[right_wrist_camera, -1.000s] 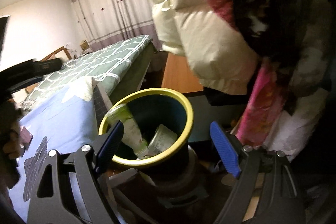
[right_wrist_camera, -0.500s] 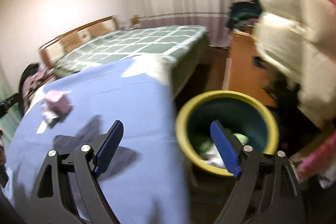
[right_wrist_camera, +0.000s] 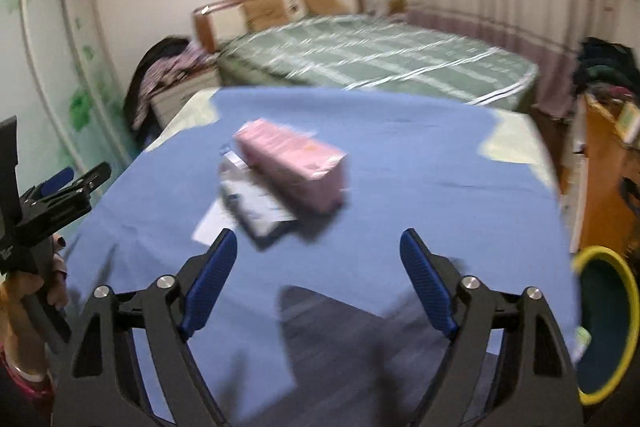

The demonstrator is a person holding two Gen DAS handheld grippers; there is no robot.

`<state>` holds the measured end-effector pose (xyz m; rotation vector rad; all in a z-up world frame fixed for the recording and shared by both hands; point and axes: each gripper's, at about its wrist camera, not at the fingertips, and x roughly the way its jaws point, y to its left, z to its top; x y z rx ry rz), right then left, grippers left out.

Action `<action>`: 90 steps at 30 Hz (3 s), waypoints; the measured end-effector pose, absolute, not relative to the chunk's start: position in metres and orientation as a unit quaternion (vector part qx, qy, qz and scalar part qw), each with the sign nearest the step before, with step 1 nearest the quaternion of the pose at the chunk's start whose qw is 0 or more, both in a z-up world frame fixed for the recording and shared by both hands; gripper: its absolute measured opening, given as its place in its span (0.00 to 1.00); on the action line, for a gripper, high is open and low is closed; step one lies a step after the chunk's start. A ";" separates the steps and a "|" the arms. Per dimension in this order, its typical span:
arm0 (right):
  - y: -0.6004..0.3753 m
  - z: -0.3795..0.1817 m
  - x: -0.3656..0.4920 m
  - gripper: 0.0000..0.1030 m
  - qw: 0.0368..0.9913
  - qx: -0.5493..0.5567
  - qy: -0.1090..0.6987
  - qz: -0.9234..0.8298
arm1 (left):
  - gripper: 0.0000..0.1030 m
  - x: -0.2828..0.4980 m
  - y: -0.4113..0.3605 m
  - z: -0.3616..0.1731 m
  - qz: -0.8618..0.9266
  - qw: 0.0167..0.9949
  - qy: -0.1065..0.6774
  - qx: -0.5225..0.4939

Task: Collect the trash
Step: 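Close the right gripper on the white-and-blue snack packet, then carry the snack packet with the right gripper over the bin and release it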

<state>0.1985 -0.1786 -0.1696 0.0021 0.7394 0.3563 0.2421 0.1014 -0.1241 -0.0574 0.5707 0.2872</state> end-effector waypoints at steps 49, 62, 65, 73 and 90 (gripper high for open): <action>-0.293 -0.133 0.152 0.19 0.960 0.054 0.272 0.032 | 0.95 0.227 0.112 -0.126 0.136 0.956 0.254 -0.059; -0.449 -0.182 0.129 0.23 0.922 0.153 0.295 -0.201 | 0.95 0.232 0.116 -0.122 0.141 0.954 0.257 -0.061; -0.462 -0.193 0.126 0.31 0.911 0.159 0.298 -0.235 | 0.95 0.232 0.116 -0.122 0.142 0.954 0.258 -0.061; -0.471 -0.199 0.124 0.55 0.904 0.196 0.278 -0.261 | 0.95 0.232 0.117 -0.124 0.144 0.953 0.259 -0.058; -0.429 -0.190 0.143 0.68 0.928 0.171 0.256 -0.208 | 0.95 0.248 0.076 -0.115 0.062 0.953 0.297 -0.026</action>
